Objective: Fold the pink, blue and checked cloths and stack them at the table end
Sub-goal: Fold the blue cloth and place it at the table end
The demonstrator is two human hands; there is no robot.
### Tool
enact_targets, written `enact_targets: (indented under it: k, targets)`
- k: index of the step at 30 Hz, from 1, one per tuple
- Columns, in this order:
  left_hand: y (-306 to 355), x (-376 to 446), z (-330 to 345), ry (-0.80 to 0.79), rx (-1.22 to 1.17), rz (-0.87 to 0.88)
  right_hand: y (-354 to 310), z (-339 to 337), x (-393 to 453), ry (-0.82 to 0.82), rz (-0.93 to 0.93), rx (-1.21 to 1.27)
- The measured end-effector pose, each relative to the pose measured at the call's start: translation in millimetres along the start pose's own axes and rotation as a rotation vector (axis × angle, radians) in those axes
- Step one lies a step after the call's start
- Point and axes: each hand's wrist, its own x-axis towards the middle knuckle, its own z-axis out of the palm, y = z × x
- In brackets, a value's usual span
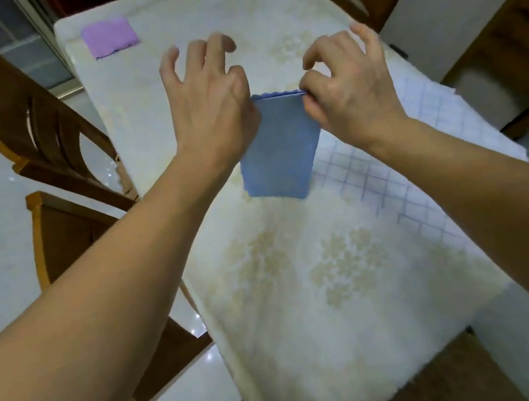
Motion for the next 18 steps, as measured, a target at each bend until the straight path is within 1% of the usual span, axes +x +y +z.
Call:
enact_targets:
  k: [2, 6, 9, 12, 14, 18]
  targets:
    - [7.5, 2.1, -10.3, 0.044, 0.007, 0.033, 2.8, -11.7, -1.1, 0.027, 0.045, 0.001]
    - [19.9, -19.7, -19.0, 0.053, -0.004, 0.116, 0.3, -27.3, -22.8, -0.026, 0.054, 0.028]
    - [22.5, -51.5, -12.7, -0.023, -0.016, 0.173, -9.0, -32.0, -54.2, -0.064, 0.01, 0.04]
    - [28.1, -90.4, -2.1, -0.114, -0.029, 0.224, -26.8, -31.6, -90.2, -0.06, -0.017, 0.072]
    - [32.7, -118.6, 3.8, -0.143, -0.053, 0.242, -43.2, -32.9, -116.5, -0.064, -0.003, 0.108]
    - [43.8, -183.9, 10.4, -0.211, -0.129, 0.303, -81.0, -46.0, -179.8, -0.128, 0.04, 0.212]
